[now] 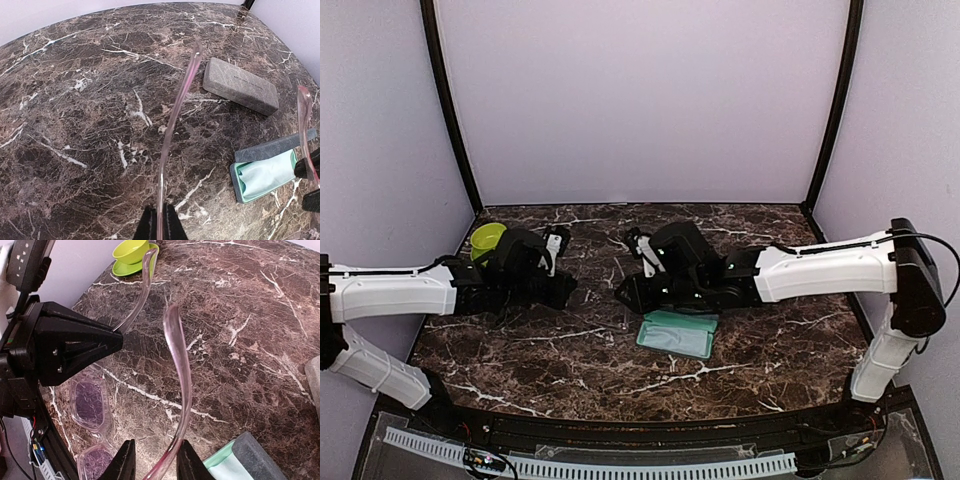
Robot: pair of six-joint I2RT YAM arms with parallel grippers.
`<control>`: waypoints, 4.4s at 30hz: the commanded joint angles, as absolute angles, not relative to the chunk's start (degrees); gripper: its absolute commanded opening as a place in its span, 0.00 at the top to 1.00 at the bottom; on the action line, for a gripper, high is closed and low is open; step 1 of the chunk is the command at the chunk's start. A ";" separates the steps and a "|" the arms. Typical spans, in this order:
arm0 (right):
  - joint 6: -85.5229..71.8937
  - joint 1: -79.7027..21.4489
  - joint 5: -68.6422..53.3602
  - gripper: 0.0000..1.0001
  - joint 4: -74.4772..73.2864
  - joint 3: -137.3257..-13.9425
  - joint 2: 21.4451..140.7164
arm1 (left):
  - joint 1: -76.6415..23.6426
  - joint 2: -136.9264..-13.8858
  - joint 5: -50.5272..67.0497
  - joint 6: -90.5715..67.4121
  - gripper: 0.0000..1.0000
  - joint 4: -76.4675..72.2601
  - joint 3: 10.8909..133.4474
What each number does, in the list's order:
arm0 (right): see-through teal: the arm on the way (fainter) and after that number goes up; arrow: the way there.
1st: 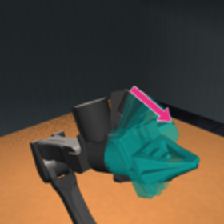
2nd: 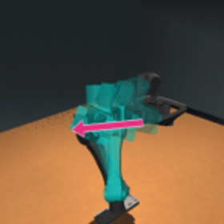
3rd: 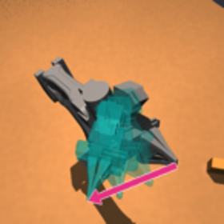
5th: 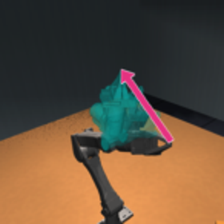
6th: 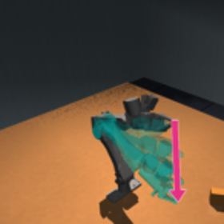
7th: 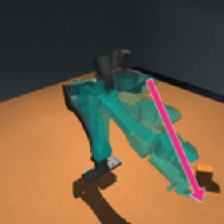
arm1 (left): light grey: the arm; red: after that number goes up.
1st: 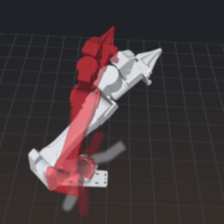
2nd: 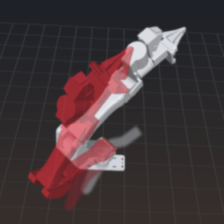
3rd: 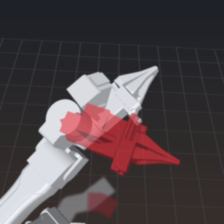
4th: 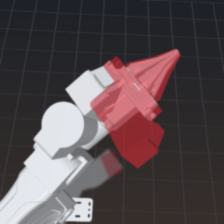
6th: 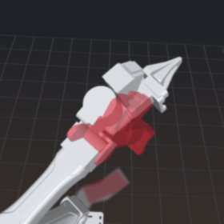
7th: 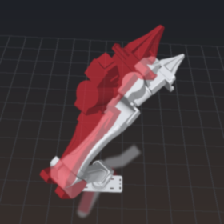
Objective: Organize the sunglasses
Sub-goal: Fold the right temple of the sunglasses with the sunglasses.
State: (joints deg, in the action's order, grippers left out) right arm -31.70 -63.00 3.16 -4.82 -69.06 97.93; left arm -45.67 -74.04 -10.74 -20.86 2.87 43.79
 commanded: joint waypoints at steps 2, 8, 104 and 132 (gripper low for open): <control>-30.37 -64.41 1.41 0.70 -5.50 -72.16 101.16 | -46.32 -73.98 -10.91 -21.61 1.00 0.53 45.23; -29.44 -64.95 -2.34 0.63 -5.78 -72.95 103.49 | -46.32 -74.00 -11.60 -21.16 1.00 -0.06 44.69; -30.32 -64.32 -10.27 0.82 -1.87 -71.22 106.45 | -48.43 -77.78 -12.39 -19.61 1.00 -4.02 42.74; -21.18 -62.58 -10.17 0.21 -6.93 -63.42 95.98 | -49.48 -81.08 -11.89 -18.95 1.00 -0.35 45.47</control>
State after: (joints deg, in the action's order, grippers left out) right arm -24.91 -62.22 -9.67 -4.54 -65.12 97.95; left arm -49.10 -81.84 -11.86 -18.44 -2.13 43.48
